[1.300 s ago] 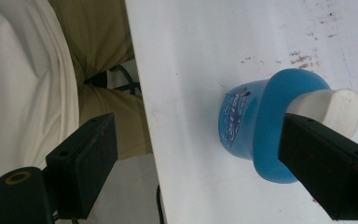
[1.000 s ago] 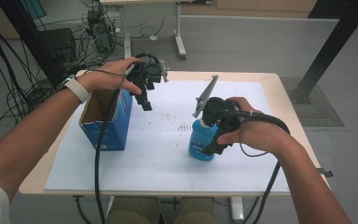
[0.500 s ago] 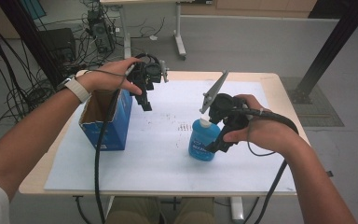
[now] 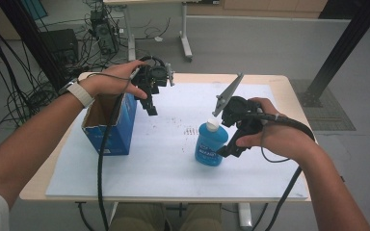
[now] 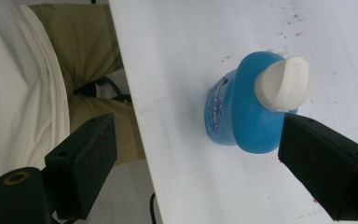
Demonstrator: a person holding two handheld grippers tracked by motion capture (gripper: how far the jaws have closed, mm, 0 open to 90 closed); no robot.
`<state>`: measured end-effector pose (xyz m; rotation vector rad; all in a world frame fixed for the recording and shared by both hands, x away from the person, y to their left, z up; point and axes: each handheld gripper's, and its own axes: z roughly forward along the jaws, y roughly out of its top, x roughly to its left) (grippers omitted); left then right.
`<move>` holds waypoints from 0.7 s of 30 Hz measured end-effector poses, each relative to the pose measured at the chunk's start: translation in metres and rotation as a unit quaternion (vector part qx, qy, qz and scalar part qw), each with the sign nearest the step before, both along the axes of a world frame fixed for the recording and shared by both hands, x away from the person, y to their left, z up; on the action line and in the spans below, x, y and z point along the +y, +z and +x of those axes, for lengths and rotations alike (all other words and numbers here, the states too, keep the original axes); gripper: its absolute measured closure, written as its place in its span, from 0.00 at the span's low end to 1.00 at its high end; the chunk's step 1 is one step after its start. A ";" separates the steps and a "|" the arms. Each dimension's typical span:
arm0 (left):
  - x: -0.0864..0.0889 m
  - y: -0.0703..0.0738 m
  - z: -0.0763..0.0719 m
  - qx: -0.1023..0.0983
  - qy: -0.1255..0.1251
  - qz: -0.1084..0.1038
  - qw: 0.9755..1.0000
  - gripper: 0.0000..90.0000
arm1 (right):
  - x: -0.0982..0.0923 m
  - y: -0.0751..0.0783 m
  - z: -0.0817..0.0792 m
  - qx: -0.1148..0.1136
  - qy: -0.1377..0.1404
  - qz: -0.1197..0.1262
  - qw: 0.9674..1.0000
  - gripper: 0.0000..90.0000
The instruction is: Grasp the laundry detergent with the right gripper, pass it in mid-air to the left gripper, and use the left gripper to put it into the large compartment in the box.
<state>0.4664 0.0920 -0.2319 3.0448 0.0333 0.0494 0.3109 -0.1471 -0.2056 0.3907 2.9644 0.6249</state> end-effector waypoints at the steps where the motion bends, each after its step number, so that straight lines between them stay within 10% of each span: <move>1: 0.000 0.000 -0.001 -0.001 -0.002 0.001 1.000 0.12 | -0.002 0.000 0.000 -0.003 -0.005 0.002 1.000 0.13; 21: -0.005 -0.001 -0.007 0.001 -0.009 0.009 1.000 0.12 | -0.019 -0.011 0.006 -0.014 -0.036 0.026 0.999 0.12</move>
